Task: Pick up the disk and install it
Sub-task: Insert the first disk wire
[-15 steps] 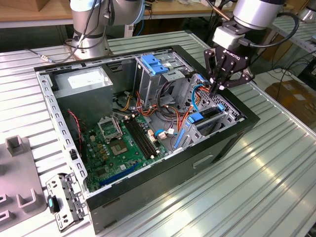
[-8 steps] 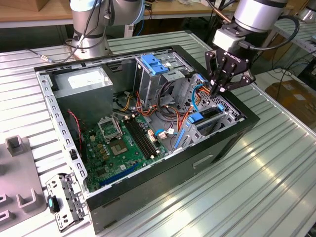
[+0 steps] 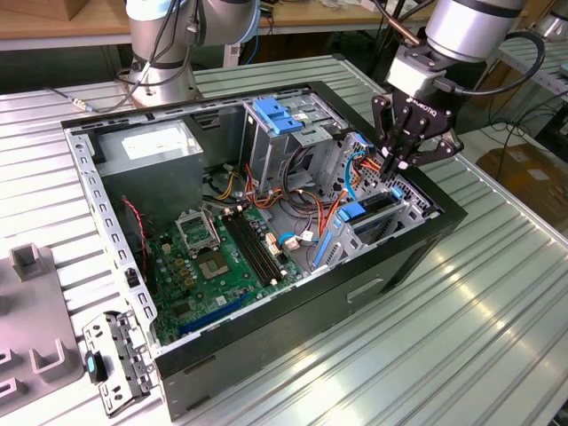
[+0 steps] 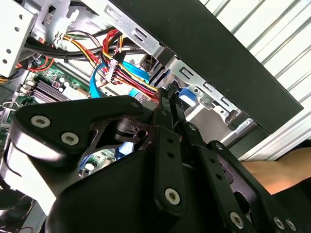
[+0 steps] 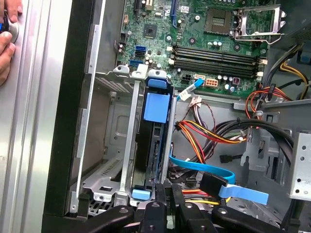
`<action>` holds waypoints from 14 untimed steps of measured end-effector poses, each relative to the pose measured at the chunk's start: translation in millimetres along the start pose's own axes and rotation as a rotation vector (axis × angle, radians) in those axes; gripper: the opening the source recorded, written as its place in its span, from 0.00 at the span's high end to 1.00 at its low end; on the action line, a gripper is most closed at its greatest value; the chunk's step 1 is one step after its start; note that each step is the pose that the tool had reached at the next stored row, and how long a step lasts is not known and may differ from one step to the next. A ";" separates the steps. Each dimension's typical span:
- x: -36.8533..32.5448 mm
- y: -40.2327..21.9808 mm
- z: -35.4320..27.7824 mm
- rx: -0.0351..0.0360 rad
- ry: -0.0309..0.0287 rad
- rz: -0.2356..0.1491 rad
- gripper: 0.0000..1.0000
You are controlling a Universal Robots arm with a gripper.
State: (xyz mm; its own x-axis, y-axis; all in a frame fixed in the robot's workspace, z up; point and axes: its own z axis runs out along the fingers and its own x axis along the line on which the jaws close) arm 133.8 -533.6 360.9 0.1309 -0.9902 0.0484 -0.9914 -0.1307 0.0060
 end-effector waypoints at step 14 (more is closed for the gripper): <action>-0.7 5.9 0.1 -0.0002 -0.0001 0.003 0.84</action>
State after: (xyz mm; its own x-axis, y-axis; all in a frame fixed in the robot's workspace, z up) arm 127.9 -533.7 360.8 0.1275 -0.9907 0.0483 -0.9918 -0.1273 0.0060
